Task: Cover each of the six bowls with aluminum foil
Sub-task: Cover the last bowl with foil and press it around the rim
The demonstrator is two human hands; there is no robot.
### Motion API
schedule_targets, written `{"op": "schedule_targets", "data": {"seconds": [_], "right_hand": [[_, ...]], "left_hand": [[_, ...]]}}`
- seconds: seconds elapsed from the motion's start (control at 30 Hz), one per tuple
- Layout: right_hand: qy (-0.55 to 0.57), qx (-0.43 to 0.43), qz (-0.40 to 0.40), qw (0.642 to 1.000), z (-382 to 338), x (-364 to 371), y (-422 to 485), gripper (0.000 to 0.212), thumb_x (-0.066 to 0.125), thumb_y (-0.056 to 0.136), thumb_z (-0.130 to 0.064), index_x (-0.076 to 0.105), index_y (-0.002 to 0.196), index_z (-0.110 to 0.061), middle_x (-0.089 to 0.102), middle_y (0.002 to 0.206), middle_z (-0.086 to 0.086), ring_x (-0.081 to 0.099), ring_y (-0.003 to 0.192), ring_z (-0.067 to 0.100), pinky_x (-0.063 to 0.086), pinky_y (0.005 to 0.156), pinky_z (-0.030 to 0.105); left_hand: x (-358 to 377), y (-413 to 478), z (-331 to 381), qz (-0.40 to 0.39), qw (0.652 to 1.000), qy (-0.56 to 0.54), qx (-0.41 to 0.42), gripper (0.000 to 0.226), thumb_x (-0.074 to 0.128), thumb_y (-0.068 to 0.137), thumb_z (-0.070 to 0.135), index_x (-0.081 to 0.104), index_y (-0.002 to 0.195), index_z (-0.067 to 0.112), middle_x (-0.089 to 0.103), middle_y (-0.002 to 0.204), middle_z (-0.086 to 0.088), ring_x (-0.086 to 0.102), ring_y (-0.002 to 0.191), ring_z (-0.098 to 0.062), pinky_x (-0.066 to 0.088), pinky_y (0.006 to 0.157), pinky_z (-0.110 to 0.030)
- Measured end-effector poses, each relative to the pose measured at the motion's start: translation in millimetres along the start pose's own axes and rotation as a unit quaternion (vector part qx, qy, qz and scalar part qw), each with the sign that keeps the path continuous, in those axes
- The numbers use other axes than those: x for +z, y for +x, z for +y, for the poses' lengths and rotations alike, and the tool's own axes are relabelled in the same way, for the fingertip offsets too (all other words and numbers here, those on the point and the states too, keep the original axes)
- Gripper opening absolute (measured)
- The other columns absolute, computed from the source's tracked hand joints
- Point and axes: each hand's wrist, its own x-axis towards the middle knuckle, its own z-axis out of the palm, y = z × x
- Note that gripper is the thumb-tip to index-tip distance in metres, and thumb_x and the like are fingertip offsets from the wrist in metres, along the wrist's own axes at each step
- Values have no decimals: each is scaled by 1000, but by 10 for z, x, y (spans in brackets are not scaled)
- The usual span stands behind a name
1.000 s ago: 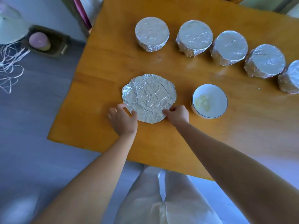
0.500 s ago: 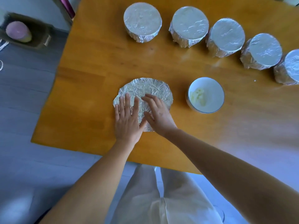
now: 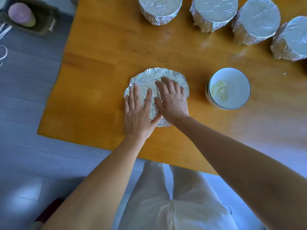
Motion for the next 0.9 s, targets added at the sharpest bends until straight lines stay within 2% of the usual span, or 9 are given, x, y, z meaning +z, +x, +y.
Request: {"op": "schedule_targets", "data": {"seconds": [0.07, 0.13, 0.23, 0.4, 0.53, 0.67, 0.73, 0.8, 0.9], "right_hand": [[3, -27, 9, 1000, -33, -45, 108, 43, 49, 89, -25, 53, 131, -17, 50, 135, 6, 45, 118, 28, 39, 93, 42], [2, -90, 6, 996, -4, -23, 144, 43, 52, 87, -19, 54, 129, -16, 53, 130, 5, 45, 116, 28, 41, 90, 43], [-3, -106, -14, 994, 92, 35, 143, 47, 45, 93, -27, 46, 140, -21, 47, 141, 0, 39, 129, 26, 30, 101, 40], [-52, -83, -56, 994, 87, 48, 164, 60, 28, 96, -37, 25, 154, -23, 23, 161, -3, 24, 146, 22, 16, 116, 40], [-54, -81, -80, 992, 91, 44, 186, 63, 25, 96, -39, 17, 156, -23, 13, 164, -3, 15, 149, 23, 12, 119, 41], [-17, -94, -99, 990, 124, -19, 257, 69, 28, 94, -44, 17, 156, -18, 9, 164, -2, 11, 150, 21, 9, 118, 40], [34, -95, -86, 991, 156, -72, 290, 71, 36, 90, -43, 24, 153, -13, 14, 163, 5, 14, 149, 24, 13, 117, 41], [68, -74, -24, 995, 200, -153, 256, 68, 50, 86, -34, 37, 147, -9, 28, 158, 10, 26, 143, 28, 22, 112, 40], [62, -28, 75, 995, 188, -225, 94, 55, 59, 81, -16, 51, 134, -11, 50, 138, 8, 45, 114, 27, 36, 92, 40]], "left_hand": [[-16, 15, -46, 6, 1000, -5, 6, 87, 25, 89, 79, 24, 157, 25, 9, 165, -20, 8, 153, -35, 13, 121, -46], [-32, 28, -81, 6, 1000, -1, 14, 89, 22, 88, 81, 25, 157, 25, 11, 165, -18, 11, 152, -34, 15, 120, -46], [-22, 27, -89, 8, 1000, 5, 16, 89, 25, 89, 82, 24, 157, 25, 9, 165, -18, 8, 153, -33, 13, 120, -45], [-14, 25, -85, 15, 1000, 0, 13, 87, 33, 89, 79, 23, 158, 27, 9, 165, -18, 6, 153, -33, 11, 120, -45], [-37, 39, -73, 9, 1000, 1, 7, 89, 30, 87, 81, 22, 158, 28, 9, 165, -18, 6, 153, -33, 12, 120, -45], [-118, 114, -74, 2, 1000, -6, -3, 94, 35, 78, 88, 36, 150, 28, 21, 162, -18, 23, 147, -37, 24, 113, -48], [-161, 143, -84, -8, 1000, -7, -14, 94, 34, 75, 89, 40, 146, 28, 27, 159, -17, 30, 141, -38, 26, 108, -48], [-193, 156, -99, -1, 999, -20, -38, 86, 30, 83, 82, 43, 143, 22, 34, 154, -15, 35, 135, -37, 27, 105, -48], [-171, 236, -106, 47, 998, -39, 12, 59, 33, 97, 50, 46, 141, 12, 34, 157, -11, 31, 142, -33, 28, 111, -48]]}}
